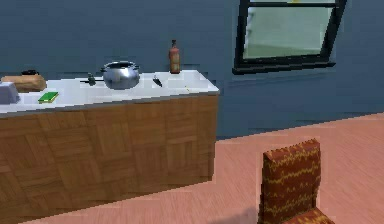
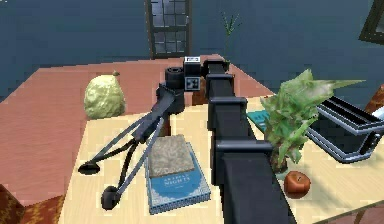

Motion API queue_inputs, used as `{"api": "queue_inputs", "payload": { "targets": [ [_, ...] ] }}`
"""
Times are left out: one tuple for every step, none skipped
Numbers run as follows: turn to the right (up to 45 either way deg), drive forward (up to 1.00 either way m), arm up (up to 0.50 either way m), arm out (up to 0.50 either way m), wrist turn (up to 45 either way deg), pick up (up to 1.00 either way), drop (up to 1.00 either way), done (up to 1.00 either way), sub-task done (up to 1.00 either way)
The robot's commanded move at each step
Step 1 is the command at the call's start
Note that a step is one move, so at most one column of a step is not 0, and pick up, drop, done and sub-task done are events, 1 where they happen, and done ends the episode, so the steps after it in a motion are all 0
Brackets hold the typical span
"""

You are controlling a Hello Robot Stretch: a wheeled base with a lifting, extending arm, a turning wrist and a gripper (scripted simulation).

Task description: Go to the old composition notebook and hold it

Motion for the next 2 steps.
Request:
{"api": "queue_inputs", "payload": {
  "targets": [
    [0.0, 0.0, 0.0, 0.0, 45.0, 0.0, 0.0, 0.0, 0.0],
    [0.0, 0.0, 0.0, 0.0, 45.0, 0.0, 0.0, 0.0, 0.0]
  ]
}}
